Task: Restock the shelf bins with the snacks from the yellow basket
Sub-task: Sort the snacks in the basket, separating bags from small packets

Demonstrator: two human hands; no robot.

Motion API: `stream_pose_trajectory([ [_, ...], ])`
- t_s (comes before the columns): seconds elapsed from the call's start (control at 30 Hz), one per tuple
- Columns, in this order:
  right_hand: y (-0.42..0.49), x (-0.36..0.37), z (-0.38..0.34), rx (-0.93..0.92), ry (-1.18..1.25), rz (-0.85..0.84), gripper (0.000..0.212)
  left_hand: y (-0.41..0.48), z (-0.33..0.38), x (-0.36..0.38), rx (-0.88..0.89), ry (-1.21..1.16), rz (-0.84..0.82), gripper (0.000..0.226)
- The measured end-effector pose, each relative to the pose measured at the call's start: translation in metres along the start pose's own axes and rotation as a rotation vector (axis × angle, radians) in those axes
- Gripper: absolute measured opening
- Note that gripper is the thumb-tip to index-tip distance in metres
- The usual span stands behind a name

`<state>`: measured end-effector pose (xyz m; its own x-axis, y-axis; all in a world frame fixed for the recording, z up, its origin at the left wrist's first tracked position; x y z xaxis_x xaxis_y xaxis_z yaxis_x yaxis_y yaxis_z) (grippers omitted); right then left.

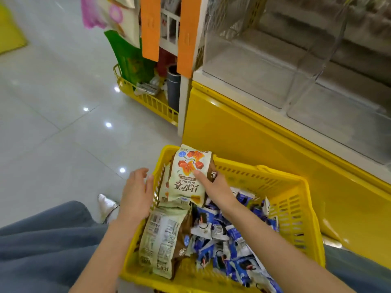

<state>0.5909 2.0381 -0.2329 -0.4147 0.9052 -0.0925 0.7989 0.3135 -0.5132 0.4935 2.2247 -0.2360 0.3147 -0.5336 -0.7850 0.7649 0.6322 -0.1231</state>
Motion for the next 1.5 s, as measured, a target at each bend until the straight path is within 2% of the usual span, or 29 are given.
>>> stream_pose_trajectory([
  [0.1,0.008,0.029,0.01,0.014,-0.229,-0.046,0.068,-0.007,-0.018,0.026,-0.025,-0.164,-0.197,0.021],
  [0.2,0.011,0.036,0.019,-0.01,-0.499,0.019,0.074,-0.007,-0.024,0.029,-0.006,-0.207,-0.144,0.022],
  [0.27,0.01,0.036,0.018,-0.052,-0.484,0.029,0.065,-0.006,-0.024,0.029,-0.009,-0.201,-0.128,0.024],
  [0.37,-0.001,0.033,0.016,-0.158,-0.332,-0.016,0.047,-0.004,-0.023,0.031,-0.052,-0.175,-0.149,0.023],
  [0.43,-0.013,0.019,0.015,-0.22,-0.363,-0.014,0.058,-0.004,-0.014,0.019,-0.075,-0.202,-0.072,0.029],
  [0.47,-0.019,0.006,0.017,-0.237,-0.402,0.003,0.064,-0.003,-0.005,0.009,-0.042,-0.196,0.019,0.031],
  [0.53,-0.03,-0.032,0.022,-0.272,-0.487,0.055,0.061,-0.007,0.024,-0.012,0.129,-0.131,0.196,0.028],
  [0.6,-0.044,-0.078,0.031,-0.298,-0.566,0.136,0.052,-0.018,0.062,-0.017,0.309,-0.109,0.221,0.024],
  [0.7,-0.068,-0.146,0.058,-0.219,-0.706,0.246,0.051,-0.052,0.109,0.017,0.514,-0.123,0.017,0.024],
  [0.8,-0.085,-0.187,0.102,0.018,-0.775,0.169,0.074,-0.093,0.125,0.09,0.554,-0.056,-0.364,0.025],
  [0.9,-0.089,-0.19,0.133,0.123,-0.763,0.054,0.088,-0.128,0.107,0.163,0.381,0.076,-0.729,0.037],
  [1.0,-0.082,-0.182,0.151,0.149,-0.721,0.052,0.092,-0.146,0.088,0.203,0.123,0.085,-0.903,0.052],
  [1.1,-0.071,-0.18,0.164,0.195,-0.718,0.066,0.097,-0.148,0.085,0.219,-0.122,-0.105,-0.867,0.06],
  [1.17,-0.066,-0.179,0.164,0.201,-0.721,0.093,0.098,-0.144,0.089,0.221,-0.224,-0.243,-0.798,0.055],
  [1.27,-0.065,-0.179,0.153,0.107,-0.767,0.166,0.077,-0.141,0.09,0.22,-0.357,-0.375,-0.729,0.047],
  [1.37,-0.065,-0.178,0.146,0.005,-0.784,0.192,0.062,-0.143,0.083,0.226,-0.518,-0.508,-0.741,0.046],
  [1.43,-0.064,-0.177,0.144,-0.022,-0.759,0.18,0.057,-0.145,0.079,0.229,-0.711,-0.65,-0.753,0.049],
  [1.5,-0.061,-0.176,0.141,-0.028,-0.745,0.165,0.057,-0.143,0.077,0.23,-0.806,-0.716,-0.717,0.043],
])
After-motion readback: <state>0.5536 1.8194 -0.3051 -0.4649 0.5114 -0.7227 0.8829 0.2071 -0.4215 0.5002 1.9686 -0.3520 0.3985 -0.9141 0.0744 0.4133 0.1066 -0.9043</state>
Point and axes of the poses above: each hand's wrist, its own y-axis towards the middle knuckle, its own x-axis out of the palm, z = x × y, the point moved 6 cm from there along y, towards the middle knuckle, and after that the axes turned 4 degrees about y, right-handed, at the moved point
